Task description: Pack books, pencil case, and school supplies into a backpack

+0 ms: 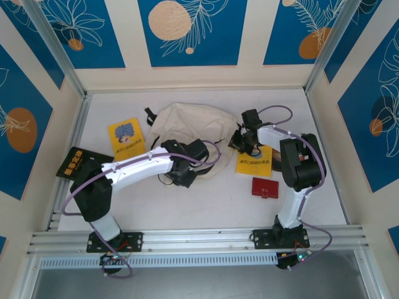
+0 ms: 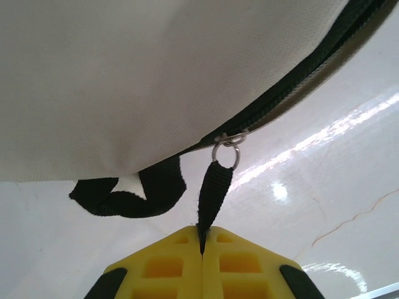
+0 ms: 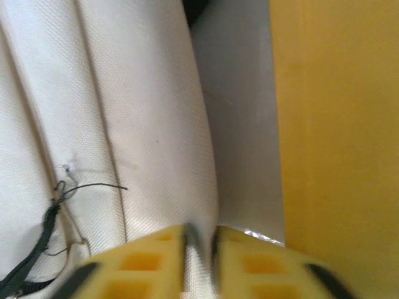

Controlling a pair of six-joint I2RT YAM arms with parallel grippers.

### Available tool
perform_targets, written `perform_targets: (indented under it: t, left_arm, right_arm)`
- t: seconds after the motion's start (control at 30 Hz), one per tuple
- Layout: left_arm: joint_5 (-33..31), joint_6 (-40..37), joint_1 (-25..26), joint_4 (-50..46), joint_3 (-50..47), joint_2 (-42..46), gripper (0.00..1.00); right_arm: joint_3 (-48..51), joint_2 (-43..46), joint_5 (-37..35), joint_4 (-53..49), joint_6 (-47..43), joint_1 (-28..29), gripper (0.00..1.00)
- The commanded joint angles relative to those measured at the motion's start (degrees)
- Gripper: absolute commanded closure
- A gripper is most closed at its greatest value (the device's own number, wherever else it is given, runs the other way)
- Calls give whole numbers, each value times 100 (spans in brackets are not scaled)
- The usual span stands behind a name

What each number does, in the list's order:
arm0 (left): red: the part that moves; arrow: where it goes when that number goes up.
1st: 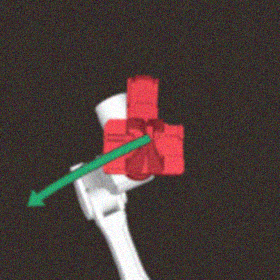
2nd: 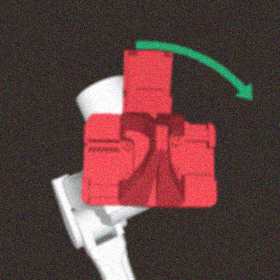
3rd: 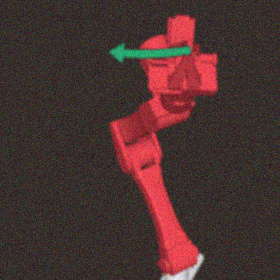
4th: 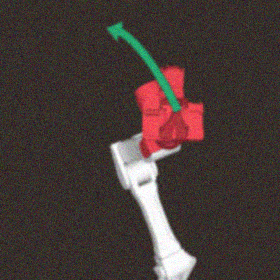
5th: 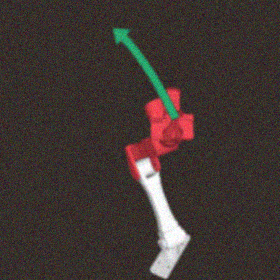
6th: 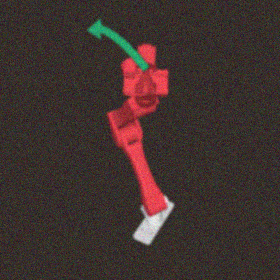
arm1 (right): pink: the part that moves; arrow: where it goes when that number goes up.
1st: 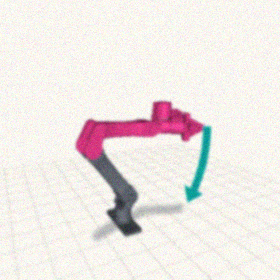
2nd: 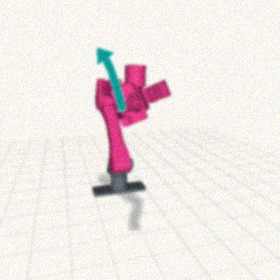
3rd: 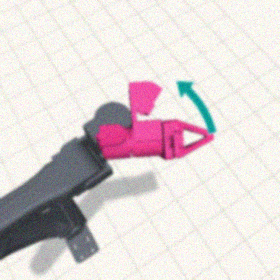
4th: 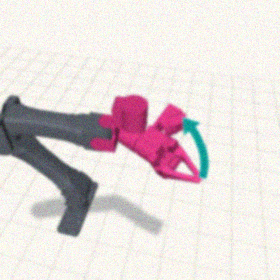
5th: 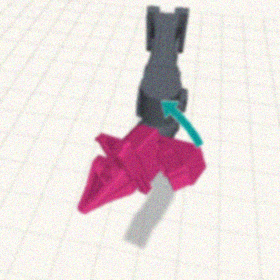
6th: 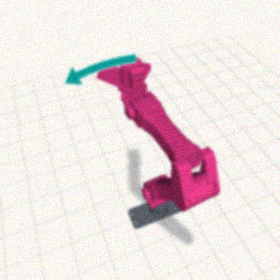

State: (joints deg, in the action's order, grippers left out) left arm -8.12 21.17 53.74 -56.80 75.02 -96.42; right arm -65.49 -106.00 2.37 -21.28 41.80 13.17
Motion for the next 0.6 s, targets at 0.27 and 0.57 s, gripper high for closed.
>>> perform_targets:
  t: [0.27,0.57]
  left_arm:
    - [1301,-315,248,1007,867,-438,100]
    - [1418,-313,418,1190,1774,-986,100]
  right_arm:
    - [1712,2519,1404,-74,644,-126,38]
    - [2951,3045,2066,1039,1617,-210,34]
